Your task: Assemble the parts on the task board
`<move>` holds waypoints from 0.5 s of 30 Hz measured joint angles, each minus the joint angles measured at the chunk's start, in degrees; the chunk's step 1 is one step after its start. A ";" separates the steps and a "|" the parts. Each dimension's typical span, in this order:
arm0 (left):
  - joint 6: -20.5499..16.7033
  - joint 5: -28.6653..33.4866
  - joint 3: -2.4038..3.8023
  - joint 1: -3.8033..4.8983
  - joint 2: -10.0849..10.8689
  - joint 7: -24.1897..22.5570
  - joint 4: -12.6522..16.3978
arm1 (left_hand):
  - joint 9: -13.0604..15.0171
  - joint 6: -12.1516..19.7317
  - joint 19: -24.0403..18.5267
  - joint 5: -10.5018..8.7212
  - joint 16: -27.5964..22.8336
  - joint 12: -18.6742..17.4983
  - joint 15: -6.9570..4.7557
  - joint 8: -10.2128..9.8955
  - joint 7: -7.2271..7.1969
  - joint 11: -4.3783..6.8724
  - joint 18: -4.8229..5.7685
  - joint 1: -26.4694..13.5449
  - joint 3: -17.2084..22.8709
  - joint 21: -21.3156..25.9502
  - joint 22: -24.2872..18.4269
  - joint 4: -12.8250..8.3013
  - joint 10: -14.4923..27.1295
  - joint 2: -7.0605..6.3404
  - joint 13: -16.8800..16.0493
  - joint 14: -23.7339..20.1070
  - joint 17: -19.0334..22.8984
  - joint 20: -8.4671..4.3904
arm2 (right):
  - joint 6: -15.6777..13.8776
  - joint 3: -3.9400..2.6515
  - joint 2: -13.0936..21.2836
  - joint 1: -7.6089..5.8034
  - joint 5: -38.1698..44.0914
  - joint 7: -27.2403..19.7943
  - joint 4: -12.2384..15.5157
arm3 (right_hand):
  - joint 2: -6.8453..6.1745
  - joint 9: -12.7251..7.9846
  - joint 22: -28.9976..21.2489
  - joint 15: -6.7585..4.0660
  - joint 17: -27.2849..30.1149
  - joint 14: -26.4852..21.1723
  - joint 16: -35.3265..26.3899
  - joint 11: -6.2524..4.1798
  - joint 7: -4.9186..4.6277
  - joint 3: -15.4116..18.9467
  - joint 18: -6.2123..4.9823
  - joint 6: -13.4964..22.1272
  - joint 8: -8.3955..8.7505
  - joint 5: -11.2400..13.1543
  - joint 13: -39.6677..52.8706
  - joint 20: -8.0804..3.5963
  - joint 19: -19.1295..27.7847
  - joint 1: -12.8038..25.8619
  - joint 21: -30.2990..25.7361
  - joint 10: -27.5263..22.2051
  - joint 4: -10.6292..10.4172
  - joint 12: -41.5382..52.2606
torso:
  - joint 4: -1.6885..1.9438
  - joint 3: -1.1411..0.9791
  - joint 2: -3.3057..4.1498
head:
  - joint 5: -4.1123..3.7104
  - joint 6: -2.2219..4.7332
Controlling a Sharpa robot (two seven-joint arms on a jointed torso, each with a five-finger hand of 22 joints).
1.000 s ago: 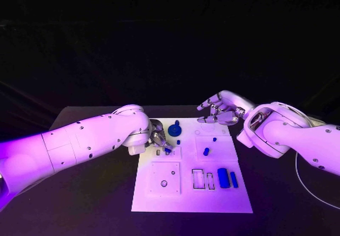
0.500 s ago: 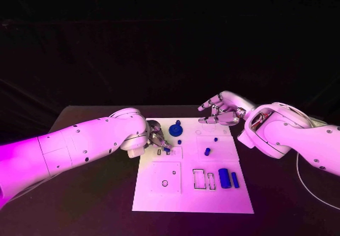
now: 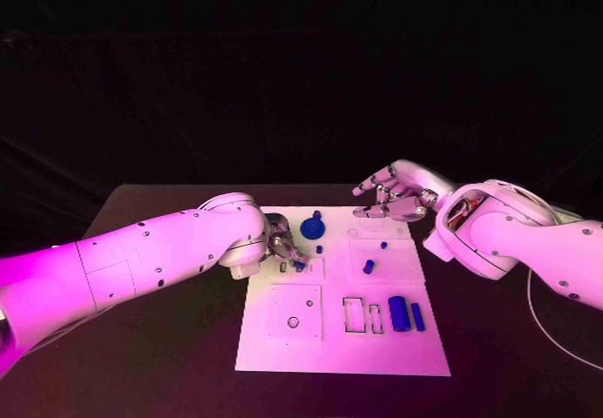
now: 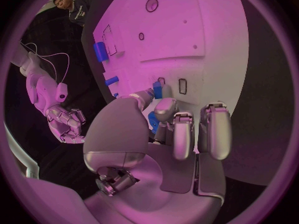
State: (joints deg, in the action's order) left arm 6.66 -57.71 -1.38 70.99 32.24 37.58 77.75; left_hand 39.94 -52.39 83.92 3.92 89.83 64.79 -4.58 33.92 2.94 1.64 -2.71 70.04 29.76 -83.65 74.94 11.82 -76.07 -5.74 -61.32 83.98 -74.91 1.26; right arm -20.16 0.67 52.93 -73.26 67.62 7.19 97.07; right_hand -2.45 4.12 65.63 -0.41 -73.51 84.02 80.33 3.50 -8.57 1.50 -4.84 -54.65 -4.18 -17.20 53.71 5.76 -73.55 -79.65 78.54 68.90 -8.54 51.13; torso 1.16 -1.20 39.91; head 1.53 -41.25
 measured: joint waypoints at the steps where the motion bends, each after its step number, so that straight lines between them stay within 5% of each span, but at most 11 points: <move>1: 0.13 -0.07 0.01 -0.01 0.05 -0.03 0.02 | -0.02 0.00 0.00 0.00 0.00 0.00 0.00 -0.01 0.00 0.00 0.00 -0.15 0.06 0.00 0.00 -0.06 0.00 -0.15 0.00 0.00 0.00 0.00 | 0.03 0.00 0.00 0.00 0.00 0.00 -0.01 | 0.00 0.00 0.00 0.00 0.00 0.00 0.00 0.00 0.00 0.00 0.00 0.00 0.00 0.00 0.00 0.00 0.00 0.00 0.00 0.00 0.00 0.00 | 0.00 -0.01 -0.01 | 0.01 -0.03; 15: 2.55 -0.85 0.06 -0.12 0.73 -0.34 0.22 | 0.66 -0.01 0.01 2.00 0.00 0.22 0.00 0.65 0.02 0.00 0.00 -1.12 1.42 0.00 -0.01 -0.78 0.00 -0.99 -0.01 -0.01 -0.02 0.00 | 0.35 0.01 -0.03 0.01 -0.04 -0.01 -0.10 | 0.00 0.00 0.00 0.00 0.00 0.00 0.00 0.00 0.00 0.00 0.00 0.00 0.00 0.00 0.00 0.00 0.00 0.00 0.00 0.00 0.00 0.00 | 0.01 -0.05 -0.02 | -0.08 -0.26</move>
State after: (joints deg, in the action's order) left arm 9.21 -58.55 -1.32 70.87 32.97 37.25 77.97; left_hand 40.60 -52.41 83.93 5.93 89.83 65.01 -4.58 34.57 2.96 1.64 -2.71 68.92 31.18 -83.65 74.93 11.04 -76.07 -6.73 -61.33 83.97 -74.93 1.25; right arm -19.81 0.68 52.89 -73.25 67.59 7.18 96.97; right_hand -2.45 4.12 65.64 -0.41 -73.52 84.02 80.33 3.50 -8.57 1.50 -4.84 -54.65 -4.18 -17.20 53.71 5.76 -73.55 -79.65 78.55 68.90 -8.54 51.13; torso 1.17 -1.25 39.89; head 1.45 -41.52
